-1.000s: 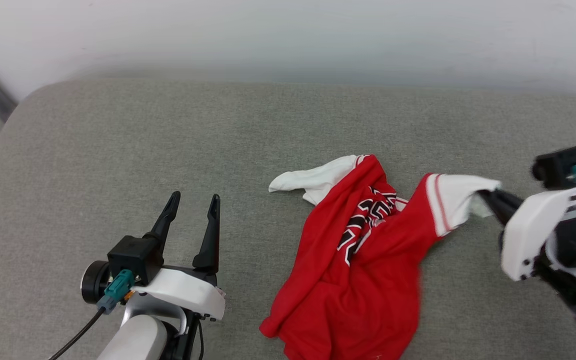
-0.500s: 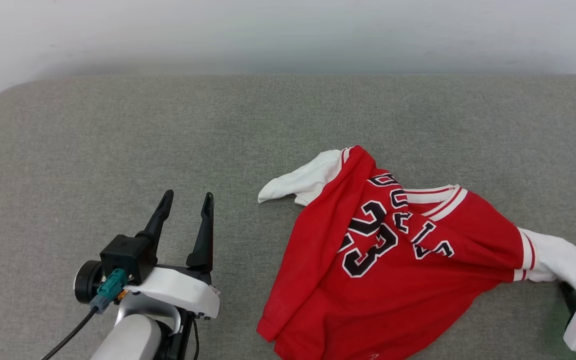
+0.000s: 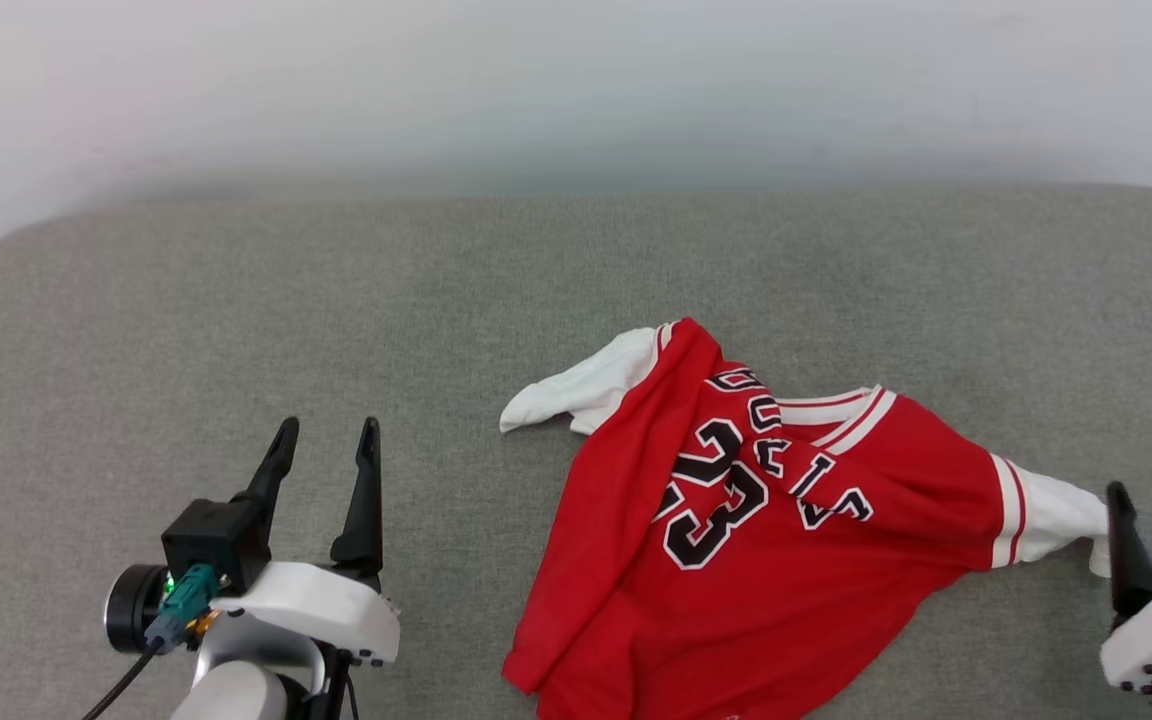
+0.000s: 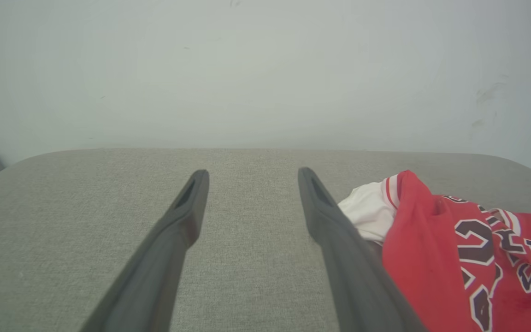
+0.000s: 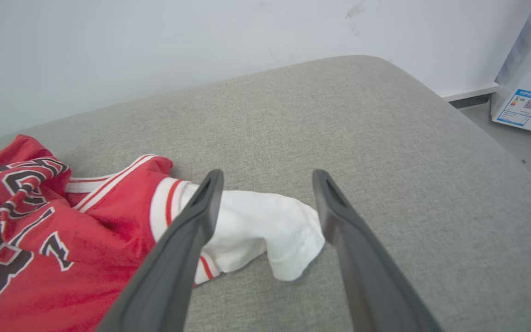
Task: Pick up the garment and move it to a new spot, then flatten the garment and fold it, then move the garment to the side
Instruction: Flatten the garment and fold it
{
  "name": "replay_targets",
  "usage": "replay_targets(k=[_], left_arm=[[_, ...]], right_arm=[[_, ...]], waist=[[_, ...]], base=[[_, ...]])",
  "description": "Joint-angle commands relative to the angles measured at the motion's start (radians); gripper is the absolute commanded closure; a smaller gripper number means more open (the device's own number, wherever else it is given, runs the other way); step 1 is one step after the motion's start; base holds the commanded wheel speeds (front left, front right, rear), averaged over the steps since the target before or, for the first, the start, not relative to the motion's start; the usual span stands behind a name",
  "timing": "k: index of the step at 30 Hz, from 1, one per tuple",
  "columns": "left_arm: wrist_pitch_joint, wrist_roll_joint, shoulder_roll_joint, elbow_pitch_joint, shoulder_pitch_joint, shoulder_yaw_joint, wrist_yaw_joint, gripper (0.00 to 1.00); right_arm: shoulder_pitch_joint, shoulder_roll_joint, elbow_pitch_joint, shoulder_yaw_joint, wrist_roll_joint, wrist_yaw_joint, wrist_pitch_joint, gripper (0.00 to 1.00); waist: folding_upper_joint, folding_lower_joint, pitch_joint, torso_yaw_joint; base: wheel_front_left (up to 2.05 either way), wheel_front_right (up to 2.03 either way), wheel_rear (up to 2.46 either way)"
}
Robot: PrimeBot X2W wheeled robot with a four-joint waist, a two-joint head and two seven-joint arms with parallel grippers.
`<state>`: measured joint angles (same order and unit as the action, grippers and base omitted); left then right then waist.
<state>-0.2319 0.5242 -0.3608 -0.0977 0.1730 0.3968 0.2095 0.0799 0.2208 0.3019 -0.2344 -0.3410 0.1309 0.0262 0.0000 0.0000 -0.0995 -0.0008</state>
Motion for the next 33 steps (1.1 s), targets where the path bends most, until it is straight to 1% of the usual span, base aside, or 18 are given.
replay_targets(k=[1,5,9,14,19,22,25,28,33], left_arm=[[0.005,0.005,-0.004,0.004,-0.020,-0.003,0.009,0.00],[0.017,0.013,-0.017,0.008,-0.045,-0.006,0.017,0.00],[0.029,0.020,-0.024,0.001,-0.065,-0.005,0.019,0.00],[0.040,0.032,-0.030,-0.015,-0.083,-0.004,0.021,0.00],[0.052,0.035,-0.034,-0.036,-0.070,0.004,0.012,0.00],[0.076,0.035,-0.034,-0.052,-0.034,0.020,-0.009,0.00],[0.110,0.024,-0.042,-0.076,0.032,0.040,-0.037,0.00],[0.164,0.015,-0.042,-0.111,0.122,0.072,-0.080,0.00],[0.296,0.024,-0.038,-0.202,0.286,0.126,-0.171,0.00]], right_arm=[[-0.022,-0.017,-0.031,0.016,0.009,0.000,-0.025,0.00],[-0.055,-0.051,-0.118,0.066,0.043,0.000,-0.062,0.00],[-0.086,-0.090,-0.203,0.134,0.067,0.000,-0.067,0.00],[-0.122,-0.128,-0.303,0.208,0.094,0.000,-0.055,0.00],[-0.152,-0.146,-0.365,0.238,0.100,0.000,-0.035,0.00],[-0.160,-0.150,-0.390,0.248,0.104,0.000,-0.022,0.00],[-0.150,-0.152,-0.411,0.252,0.109,0.000,-0.010,0.00],[-0.123,-0.146,-0.428,0.258,0.116,0.000,-0.005,0.00],[-0.083,-0.135,-0.432,0.261,0.114,0.000,-0.004,0.00]], waist=[[0.0000,0.0000,0.029,-0.006],[0.0000,0.0000,0.062,-0.004],[0.0000,0.0000,0.088,0.000],[0.0000,0.0000,0.110,0.000],[0.0000,0.0000,0.109,-0.004],[0.0000,0.0000,0.098,-0.018],[0.0000,0.0000,0.063,-0.039],[0.0000,0.0000,0.022,-0.069],[0.0000,0.0000,-0.052,-0.120]], base=[[0.00,0.00,0.00],[0.00,0.00,0.00],[0.00,0.00,0.00],[0.00,0.00,0.00],[0.00,0.00,0.00],[0.00,0.00,0.00],[0.00,0.00,0.00],[0.00,0.00,0.00],[0.00,0.00,0.00]])
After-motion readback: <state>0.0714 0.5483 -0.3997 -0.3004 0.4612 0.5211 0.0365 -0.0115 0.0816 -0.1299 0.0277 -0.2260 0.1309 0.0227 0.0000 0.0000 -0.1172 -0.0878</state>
